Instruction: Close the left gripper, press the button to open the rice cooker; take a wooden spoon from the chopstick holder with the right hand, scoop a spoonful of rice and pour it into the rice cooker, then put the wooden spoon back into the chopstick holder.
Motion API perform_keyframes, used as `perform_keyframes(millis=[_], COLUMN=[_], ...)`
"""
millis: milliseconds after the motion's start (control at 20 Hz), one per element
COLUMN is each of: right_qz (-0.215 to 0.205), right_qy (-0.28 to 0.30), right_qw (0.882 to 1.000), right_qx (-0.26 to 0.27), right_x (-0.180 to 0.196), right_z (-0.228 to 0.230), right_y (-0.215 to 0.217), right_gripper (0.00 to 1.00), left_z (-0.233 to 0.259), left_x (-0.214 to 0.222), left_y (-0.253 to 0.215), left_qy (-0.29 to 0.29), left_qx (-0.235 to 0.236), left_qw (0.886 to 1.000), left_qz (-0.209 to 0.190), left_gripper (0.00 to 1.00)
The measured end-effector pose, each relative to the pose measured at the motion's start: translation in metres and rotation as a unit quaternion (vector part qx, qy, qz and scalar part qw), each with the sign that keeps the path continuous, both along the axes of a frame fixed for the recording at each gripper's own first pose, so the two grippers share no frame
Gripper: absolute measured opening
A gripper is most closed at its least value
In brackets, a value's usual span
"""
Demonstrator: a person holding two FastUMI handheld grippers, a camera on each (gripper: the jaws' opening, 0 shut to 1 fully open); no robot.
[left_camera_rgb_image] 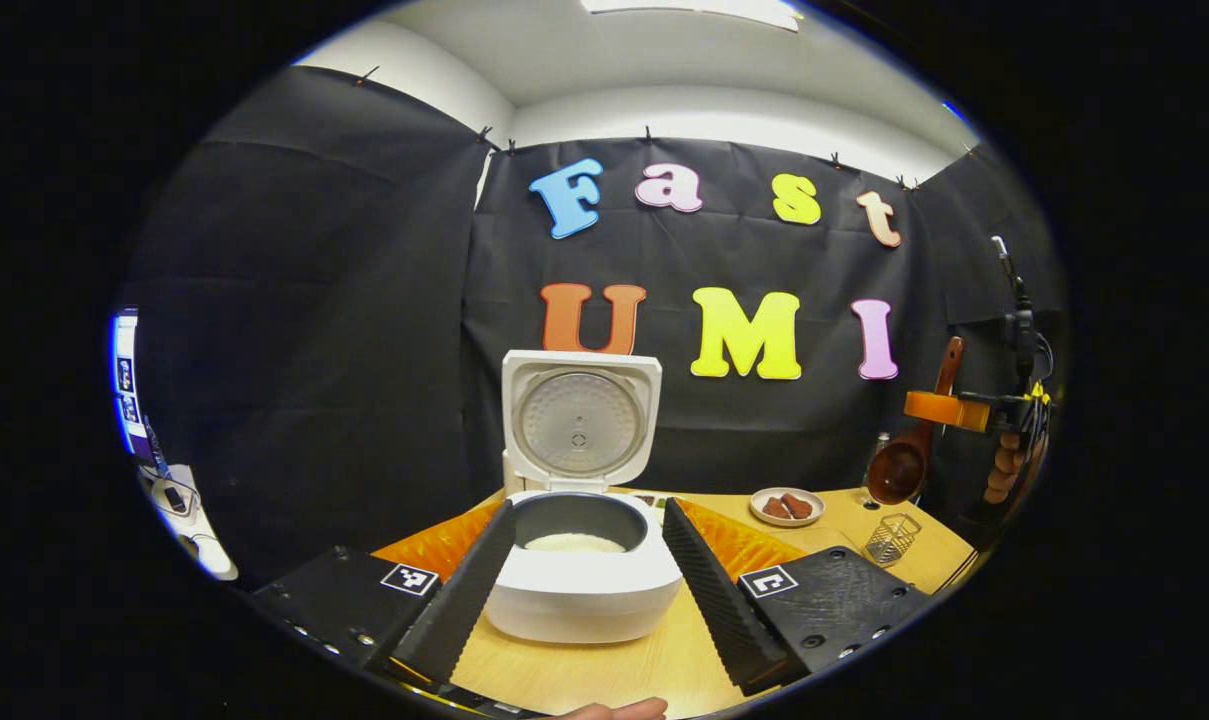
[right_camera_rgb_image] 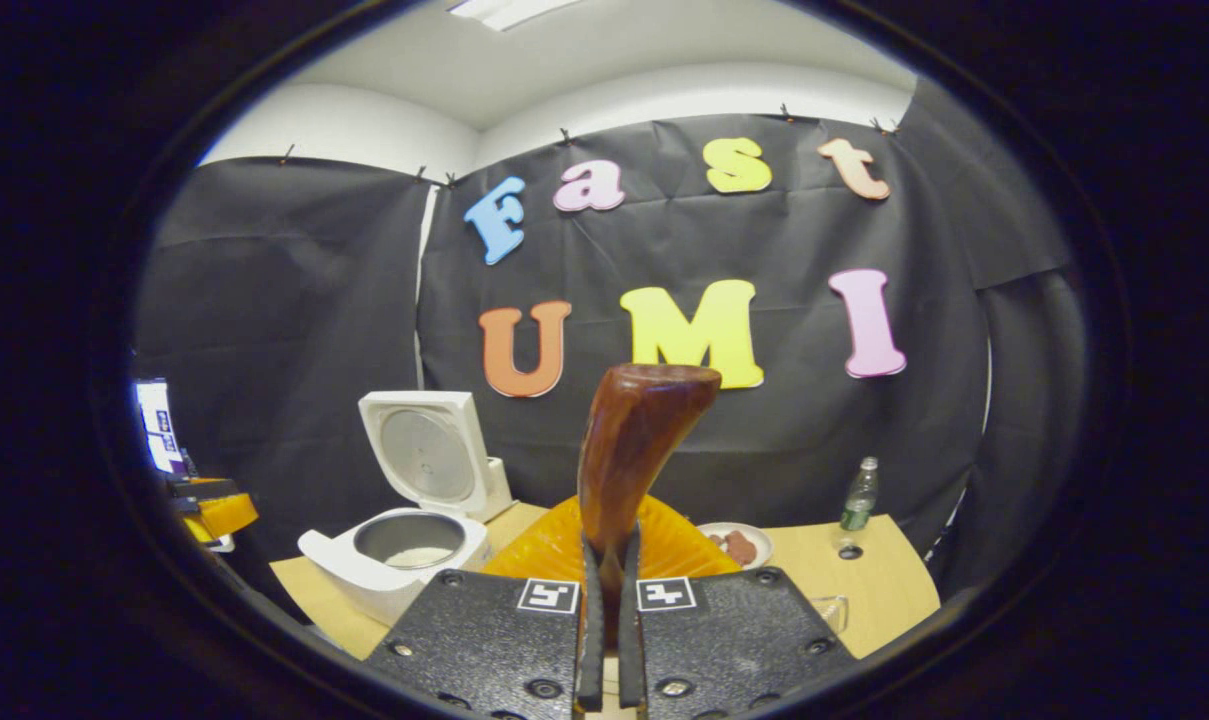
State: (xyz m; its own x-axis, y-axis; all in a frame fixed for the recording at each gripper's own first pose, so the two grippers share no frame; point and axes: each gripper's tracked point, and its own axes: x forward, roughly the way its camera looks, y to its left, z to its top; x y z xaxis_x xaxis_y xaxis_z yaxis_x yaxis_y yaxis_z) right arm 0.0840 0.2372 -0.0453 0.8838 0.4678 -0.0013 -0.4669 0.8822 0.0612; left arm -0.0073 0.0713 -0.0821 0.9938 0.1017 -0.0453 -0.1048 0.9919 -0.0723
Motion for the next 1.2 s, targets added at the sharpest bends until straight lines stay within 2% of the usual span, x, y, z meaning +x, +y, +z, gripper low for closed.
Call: perform_keyframes(millis=[450,650,900,1200], right_qz=[-0.094,-0.116,-0.136,-0.18], right_qy=[0.029,0.03,0.064,0.09], right_qw=[0.995,0.993,0.988,0.98], right_qx=[0.003,0.012,0.017,-0.002], right_x=[0.036,0.055,0.089,0.141], right_z=[-0.033,-0.046,-0.08,-0.12], right_y=[-0.105,-0.134,-0.155,-0.18], right_gripper=[0.07,0.08,0.09,0.1], left_z=[0.002,0.002,-0.007,-0.02], left_x=[0.037,0.041,0.053,0.059], left_y=[-0.051,-0.07,-0.088,-0.09], left_qy=[-0.01,-0.02,-0.021,-0.002], left_qx=[0.008,0.011,0.005,0.013], left_qw=[0.999,0.998,0.997,0.997], left_qz=[-0.034,-0.052,-0.072,-0.072], left_gripper=[0.94,0.94,0.94,0.94])
